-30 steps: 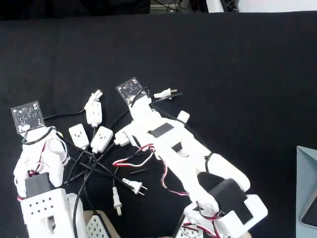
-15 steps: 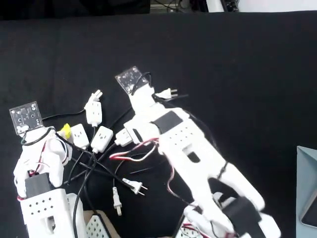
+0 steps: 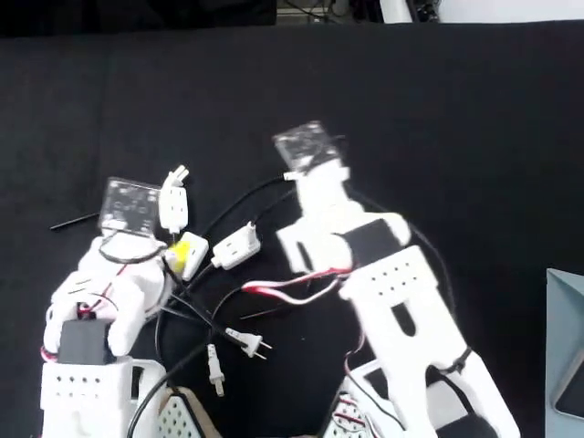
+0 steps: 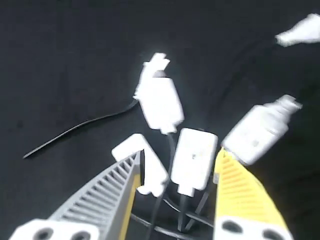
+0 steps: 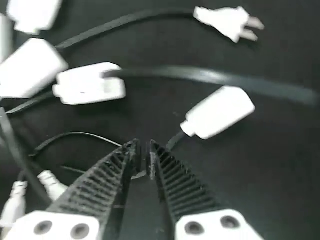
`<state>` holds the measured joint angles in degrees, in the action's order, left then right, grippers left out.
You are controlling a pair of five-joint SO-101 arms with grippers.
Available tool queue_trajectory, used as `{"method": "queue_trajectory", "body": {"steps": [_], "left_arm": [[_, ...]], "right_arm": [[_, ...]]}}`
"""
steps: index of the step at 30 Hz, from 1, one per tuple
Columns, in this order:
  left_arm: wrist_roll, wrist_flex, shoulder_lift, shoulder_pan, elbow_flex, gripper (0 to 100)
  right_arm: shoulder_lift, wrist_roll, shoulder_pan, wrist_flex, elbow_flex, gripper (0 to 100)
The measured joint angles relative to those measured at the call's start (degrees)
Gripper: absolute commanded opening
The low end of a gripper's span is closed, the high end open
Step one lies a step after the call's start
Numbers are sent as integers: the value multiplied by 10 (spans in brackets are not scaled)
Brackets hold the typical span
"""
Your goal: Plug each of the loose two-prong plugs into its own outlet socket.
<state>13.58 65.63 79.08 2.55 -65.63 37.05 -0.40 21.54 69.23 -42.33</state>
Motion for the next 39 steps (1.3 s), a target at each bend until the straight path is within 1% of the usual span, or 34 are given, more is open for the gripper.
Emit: {"method": "queue_trajectory", "body": {"steps": [4,10,13,16,20,26,31,35,39], "left_arm": [[25,12,-68,-44,28,272],[72,13,-256,-97,103,271],[91,11,-353,-122,142,271],[97,-20,-439,-139,167,271],[98,-91,-525,-142,178,271],[98,-173,-607,-142,178,267],[100,-225,-655,-142,178,214],[101,-251,-688,-145,178,191],[101,-254,-693,-150,178,119]], "right_arm": [[0,0,-47,-22,-31,23],[0,-3,-95,-145,-105,25],[0,-4,-101,-195,-135,25],[0,-4,-100,-216,-142,25],[0,-4,-101,-221,-144,25],[0,-4,-100,-222,-144,25],[0,-4,-100,-222,-146,25],[0,-4,-100,-222,-156,25],[0,-4,-100,-222,-156,25]]}}
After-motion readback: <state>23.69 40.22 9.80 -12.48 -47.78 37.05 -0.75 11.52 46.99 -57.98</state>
